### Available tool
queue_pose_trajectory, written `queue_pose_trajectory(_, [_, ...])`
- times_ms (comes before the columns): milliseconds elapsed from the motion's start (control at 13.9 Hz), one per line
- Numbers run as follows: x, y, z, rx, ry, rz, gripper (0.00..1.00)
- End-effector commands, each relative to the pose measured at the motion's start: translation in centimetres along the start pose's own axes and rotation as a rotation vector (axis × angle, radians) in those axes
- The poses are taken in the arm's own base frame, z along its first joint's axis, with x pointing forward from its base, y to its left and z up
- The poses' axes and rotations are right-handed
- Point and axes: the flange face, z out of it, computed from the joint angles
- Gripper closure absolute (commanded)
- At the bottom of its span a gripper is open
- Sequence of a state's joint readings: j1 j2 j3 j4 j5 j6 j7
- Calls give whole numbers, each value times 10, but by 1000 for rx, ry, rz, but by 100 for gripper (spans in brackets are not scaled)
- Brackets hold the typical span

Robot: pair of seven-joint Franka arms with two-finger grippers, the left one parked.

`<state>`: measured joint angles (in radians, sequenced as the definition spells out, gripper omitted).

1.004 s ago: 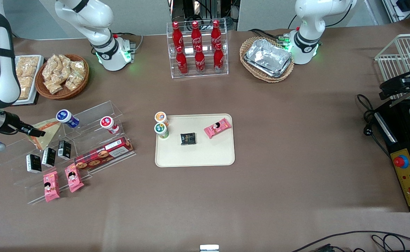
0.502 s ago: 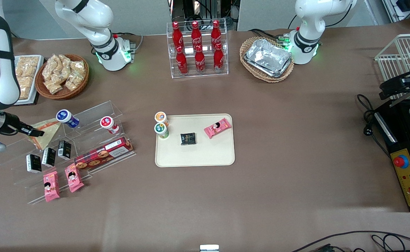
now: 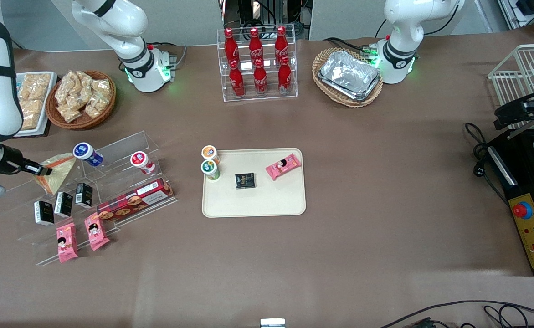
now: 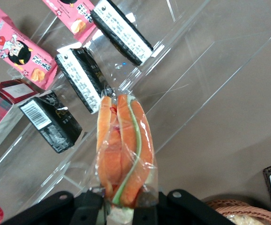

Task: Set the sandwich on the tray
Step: 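Close the right gripper on the sandwich wrapper, then lift the sandwich up off the rack with the right gripper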

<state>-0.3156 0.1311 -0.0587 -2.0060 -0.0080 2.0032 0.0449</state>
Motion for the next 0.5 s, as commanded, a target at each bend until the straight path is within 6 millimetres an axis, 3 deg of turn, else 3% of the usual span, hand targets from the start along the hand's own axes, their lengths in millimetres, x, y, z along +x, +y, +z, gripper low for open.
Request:
queue_pose_trajectory(0, [-5,6,-32,-2,13,-33,100])
queue_pose_trajectory(430, [-18,-13,-120,-5,-68,-21,100])
